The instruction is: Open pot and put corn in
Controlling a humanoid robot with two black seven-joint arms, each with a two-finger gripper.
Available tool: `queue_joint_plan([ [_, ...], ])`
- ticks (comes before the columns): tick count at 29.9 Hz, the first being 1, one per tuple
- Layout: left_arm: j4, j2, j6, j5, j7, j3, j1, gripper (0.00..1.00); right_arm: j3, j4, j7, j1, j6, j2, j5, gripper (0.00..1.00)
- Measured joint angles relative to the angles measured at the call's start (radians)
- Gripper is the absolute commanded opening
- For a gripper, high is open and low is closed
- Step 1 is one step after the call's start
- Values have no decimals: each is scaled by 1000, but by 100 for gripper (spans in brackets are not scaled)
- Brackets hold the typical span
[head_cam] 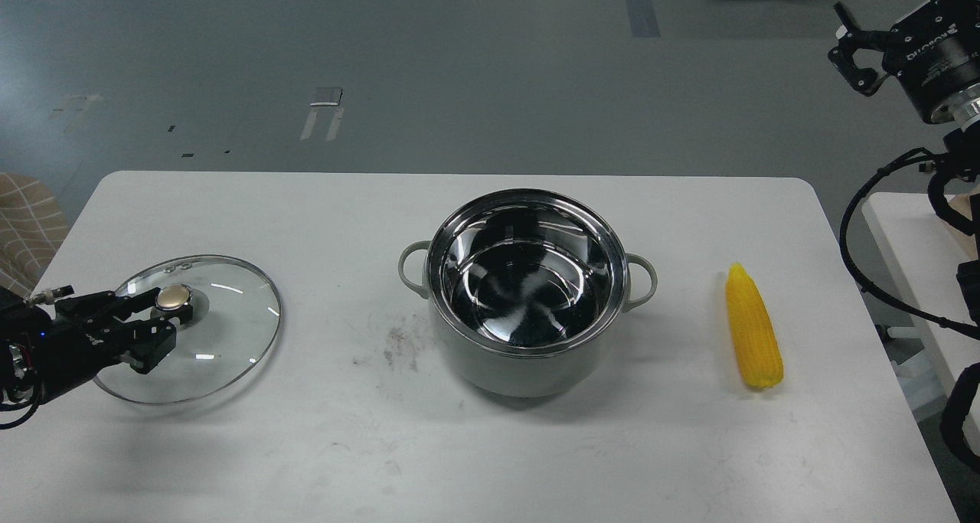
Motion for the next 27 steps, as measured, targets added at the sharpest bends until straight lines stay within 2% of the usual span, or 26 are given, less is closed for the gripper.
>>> queue_joint_plan([
  [6,40,-21,0,0,0,10,3,70,0,2,0,-1,0,-9,0,100],
  [13,44,-21,0,-31,0,14,-5,85,0,9,0,-8,0,-11,0,100],
  [16,36,-17,-3,-102,0,6,-32,87,0,14,0,-10,0,-16,0,100],
  [21,30,-15,-31,-218,0,4,-182,88,0,20,-2,-11,0,-39,0,100],
  [27,37,-55,-174,-404,0,-4,-451,88,-1,46,-3,-21,0,-99,-4,100],
])
